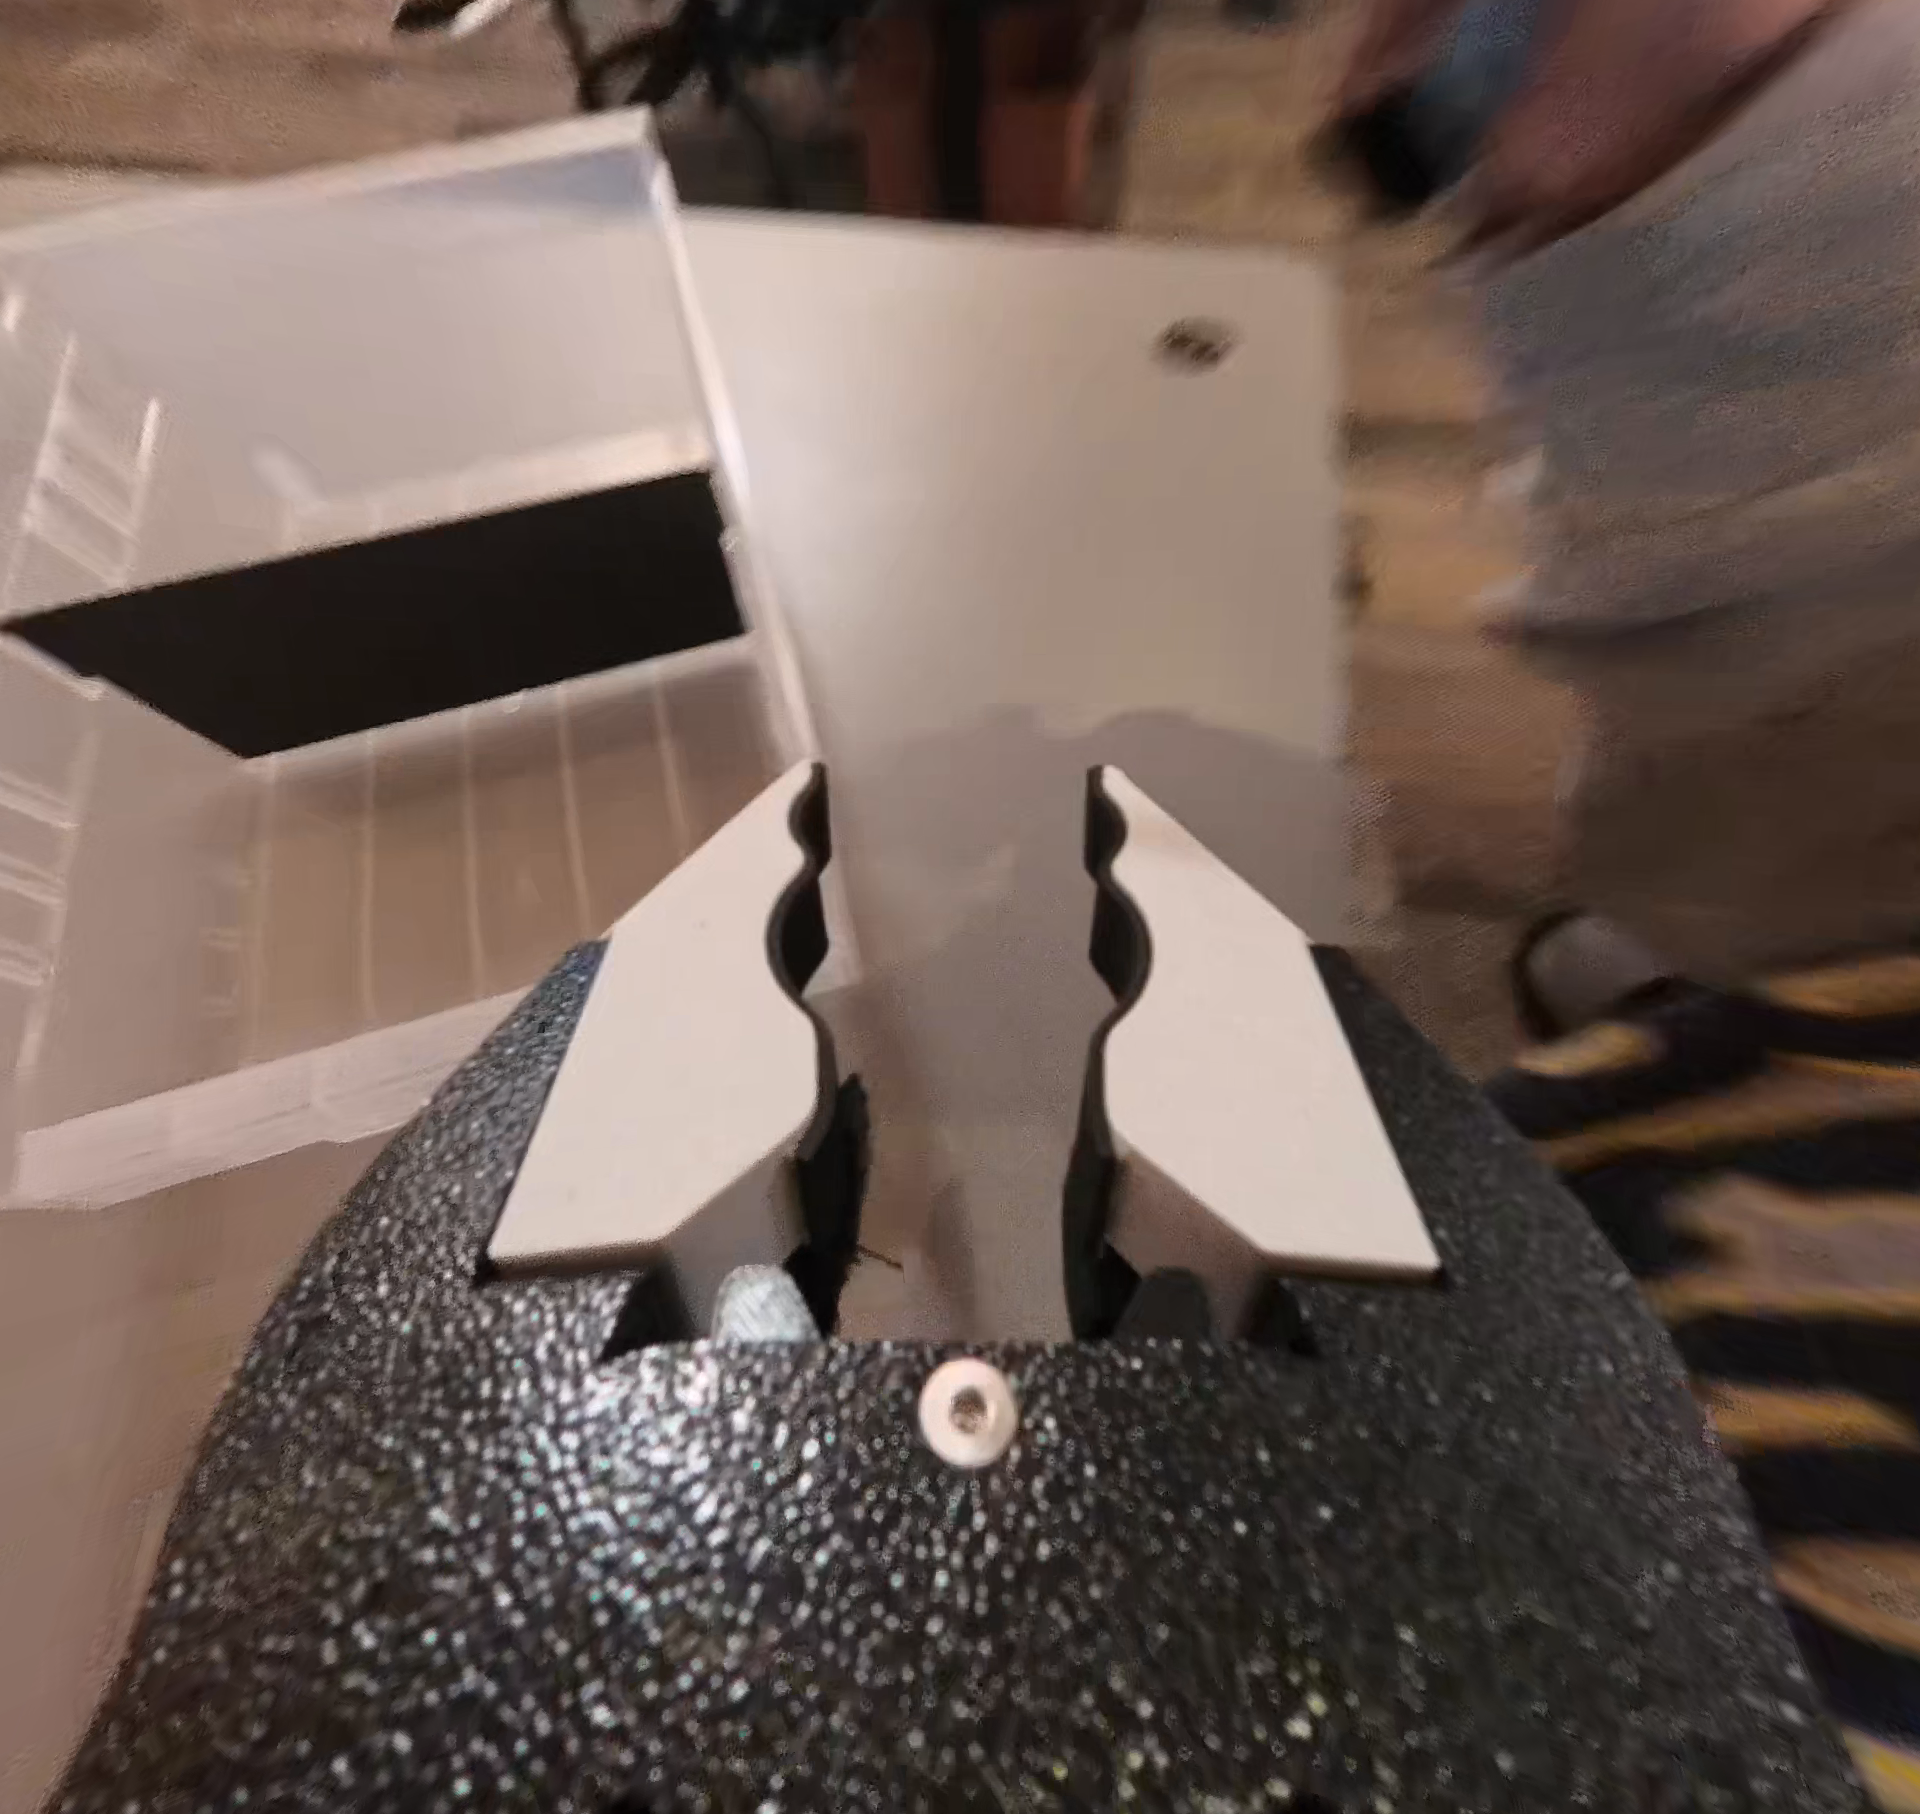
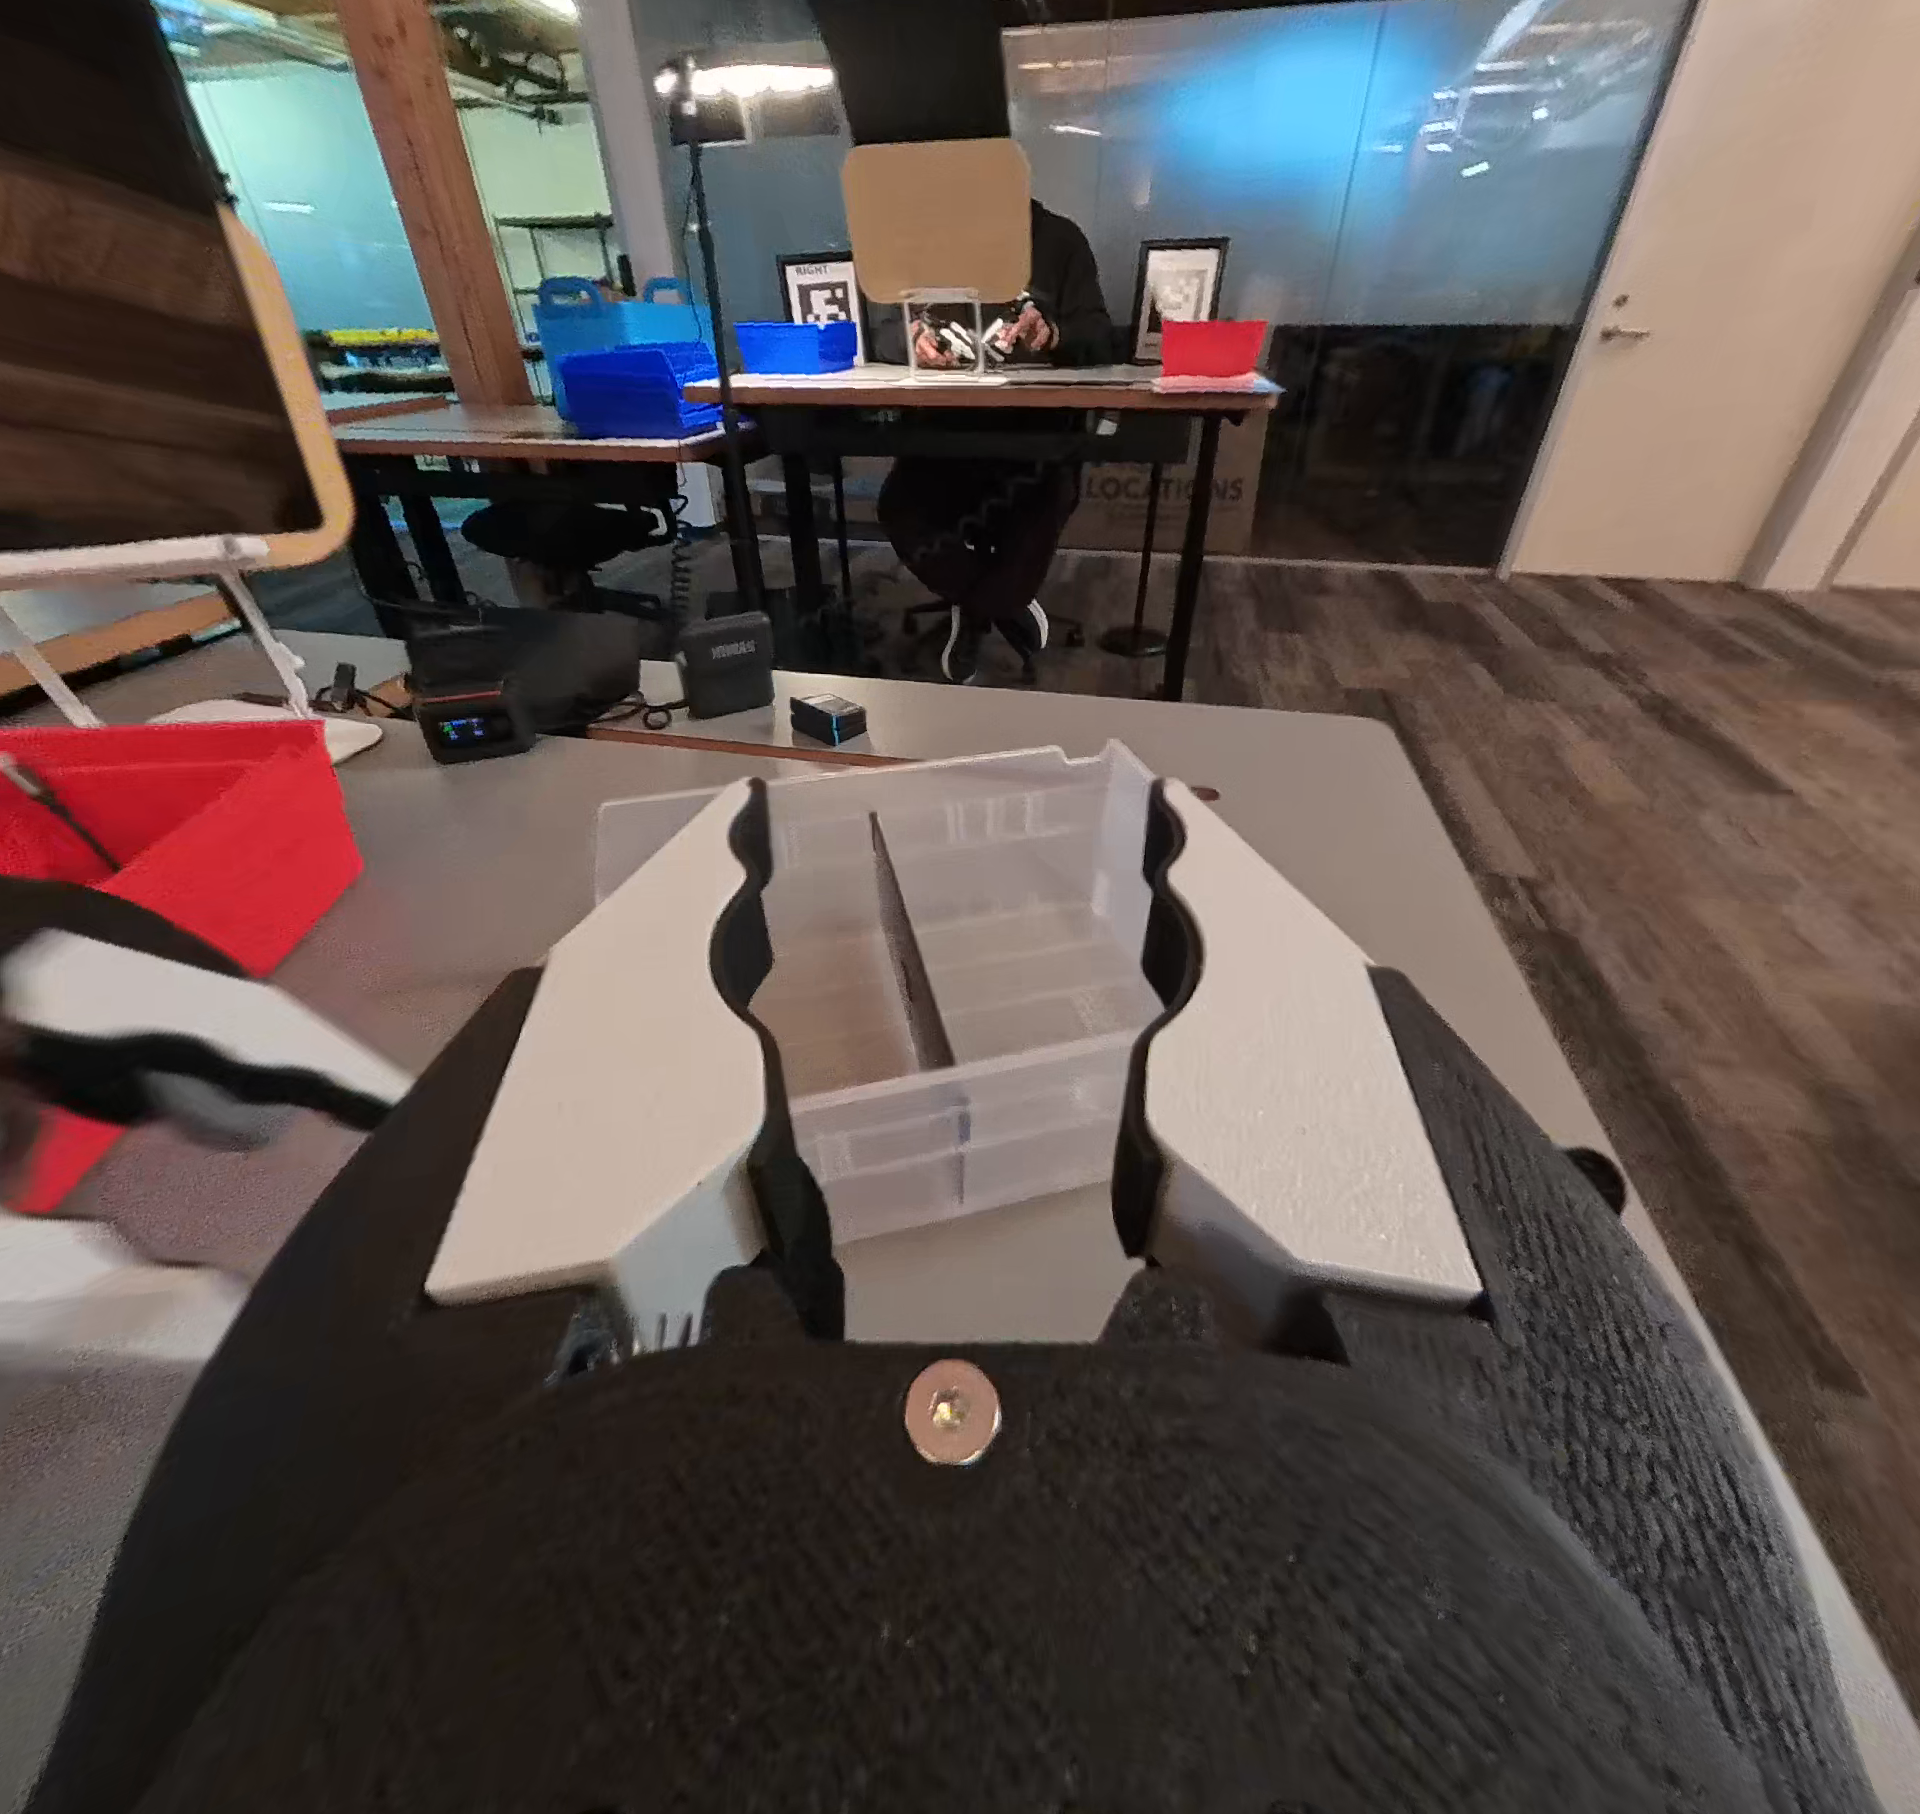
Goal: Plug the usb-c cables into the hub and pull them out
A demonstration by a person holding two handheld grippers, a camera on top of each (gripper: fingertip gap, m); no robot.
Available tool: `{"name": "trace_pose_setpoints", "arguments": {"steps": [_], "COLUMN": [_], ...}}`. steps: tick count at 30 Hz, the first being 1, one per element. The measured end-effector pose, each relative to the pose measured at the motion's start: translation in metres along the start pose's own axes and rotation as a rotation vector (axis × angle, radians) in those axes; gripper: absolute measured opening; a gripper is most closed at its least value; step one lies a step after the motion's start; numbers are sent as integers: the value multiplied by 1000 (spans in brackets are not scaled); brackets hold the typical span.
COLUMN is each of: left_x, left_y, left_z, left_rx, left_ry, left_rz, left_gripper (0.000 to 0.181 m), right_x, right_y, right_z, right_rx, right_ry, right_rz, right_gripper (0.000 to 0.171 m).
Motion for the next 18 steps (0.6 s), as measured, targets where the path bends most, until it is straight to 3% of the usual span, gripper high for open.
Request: {"name": "trace_pose_setpoints", "arguments": {"steps": [1,3,7,10,12,14,18], "left_x": [9,8,-35,-57,-55,-47,-36], "left_y": [8,11,-16,-72,-118,-163,-231], "left_z": [26,84,213,310,357,376,357], "left_rx": [78,192,335,307,248,194,115], "left_ry": [-39,28,492,870,1040,1089,1010], "left_rz": [19,44,143,271,364,476,677], "left_gripper": [49,60,88,108,113,114,116], "right_x": [-10,-29,-57,-70,-78,-88,-102], "right_y": [-3,-11,-35,-49,-60,-73,-109], "right_z": [-7,-21,-47,-59,-59,-53,-46], "right_rx": [-4,-30,-113,-172,-223,-259,-367], "right_ry": [0,-15,-72,-108,-134,-153,-206], "right_rz": [36,124,223,216,190,166,163], "right_gripper": [78,91,119,138,147,149,150]}}
Point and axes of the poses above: each gripper's, where its closed fingertips meet, z back along the fingers, y out of its top, x = y × z across the jaws, the point moved 4 cm from there along z, back along the fingers
